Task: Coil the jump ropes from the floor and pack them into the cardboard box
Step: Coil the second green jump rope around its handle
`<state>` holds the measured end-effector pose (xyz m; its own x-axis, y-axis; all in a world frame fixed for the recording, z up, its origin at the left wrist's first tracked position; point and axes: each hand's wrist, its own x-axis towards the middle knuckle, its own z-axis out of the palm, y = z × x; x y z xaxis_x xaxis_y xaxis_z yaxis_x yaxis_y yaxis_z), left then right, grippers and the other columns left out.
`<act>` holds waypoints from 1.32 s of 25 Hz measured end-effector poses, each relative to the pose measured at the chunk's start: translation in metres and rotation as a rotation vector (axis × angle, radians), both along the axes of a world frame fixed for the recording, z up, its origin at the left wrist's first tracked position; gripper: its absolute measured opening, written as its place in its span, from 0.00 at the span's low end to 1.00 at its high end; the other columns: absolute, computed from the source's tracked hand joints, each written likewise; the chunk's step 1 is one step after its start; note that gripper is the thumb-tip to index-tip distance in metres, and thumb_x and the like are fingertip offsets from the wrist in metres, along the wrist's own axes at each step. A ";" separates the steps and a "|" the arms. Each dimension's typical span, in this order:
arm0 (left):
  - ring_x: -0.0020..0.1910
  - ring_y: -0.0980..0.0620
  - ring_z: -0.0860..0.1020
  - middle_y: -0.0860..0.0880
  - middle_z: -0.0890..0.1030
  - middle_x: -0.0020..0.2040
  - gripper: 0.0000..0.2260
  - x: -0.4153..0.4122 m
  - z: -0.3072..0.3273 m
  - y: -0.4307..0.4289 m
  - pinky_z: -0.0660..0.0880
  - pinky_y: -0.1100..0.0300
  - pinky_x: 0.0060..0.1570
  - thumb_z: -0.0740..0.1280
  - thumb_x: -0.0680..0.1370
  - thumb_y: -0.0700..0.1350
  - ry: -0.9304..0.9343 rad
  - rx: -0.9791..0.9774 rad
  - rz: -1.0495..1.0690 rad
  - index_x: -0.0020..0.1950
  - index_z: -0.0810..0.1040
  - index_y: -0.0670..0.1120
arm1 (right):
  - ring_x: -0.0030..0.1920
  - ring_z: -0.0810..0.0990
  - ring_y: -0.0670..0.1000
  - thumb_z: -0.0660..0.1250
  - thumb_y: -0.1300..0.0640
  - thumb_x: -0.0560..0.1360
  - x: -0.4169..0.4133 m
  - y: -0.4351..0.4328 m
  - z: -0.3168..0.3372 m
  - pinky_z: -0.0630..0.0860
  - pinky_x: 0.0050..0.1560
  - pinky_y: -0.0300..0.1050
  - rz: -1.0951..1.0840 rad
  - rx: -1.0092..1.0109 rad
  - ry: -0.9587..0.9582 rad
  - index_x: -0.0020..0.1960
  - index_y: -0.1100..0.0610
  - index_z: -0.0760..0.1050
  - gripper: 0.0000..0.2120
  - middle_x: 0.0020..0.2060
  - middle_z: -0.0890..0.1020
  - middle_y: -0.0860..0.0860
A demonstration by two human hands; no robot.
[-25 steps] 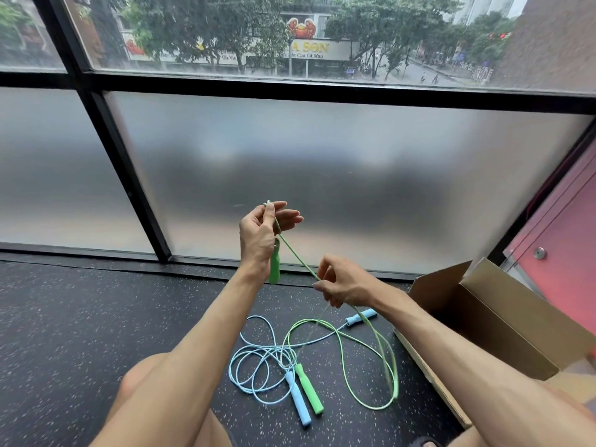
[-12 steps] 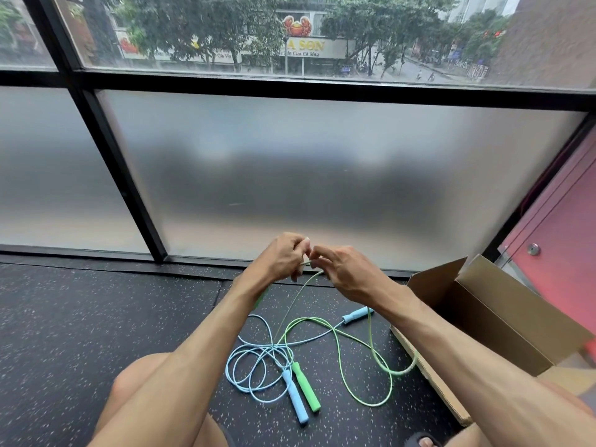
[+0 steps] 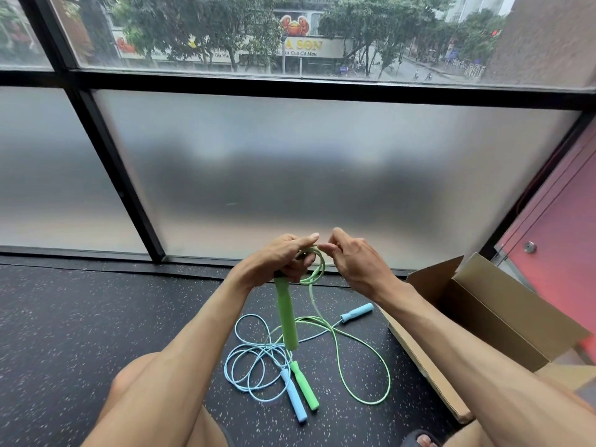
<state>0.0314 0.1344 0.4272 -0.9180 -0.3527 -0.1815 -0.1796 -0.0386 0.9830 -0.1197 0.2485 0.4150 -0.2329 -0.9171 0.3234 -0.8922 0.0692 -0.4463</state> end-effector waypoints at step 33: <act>0.22 0.51 0.62 0.47 0.66 0.22 0.22 -0.004 -0.008 -0.004 0.61 0.61 0.25 0.53 0.86 0.47 -0.014 -0.229 0.193 0.42 0.79 0.38 | 0.30 0.73 0.43 0.66 0.57 0.80 0.012 0.002 0.007 0.68 0.32 0.35 0.105 -0.197 -0.204 0.46 0.56 0.72 0.05 0.31 0.75 0.42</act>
<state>0.0273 0.1302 0.4191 -0.8281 -0.5534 -0.0891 -0.2040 0.1496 0.9675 -0.1080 0.2505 0.4223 -0.2190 -0.8640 0.4534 -0.7802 -0.1240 -0.6131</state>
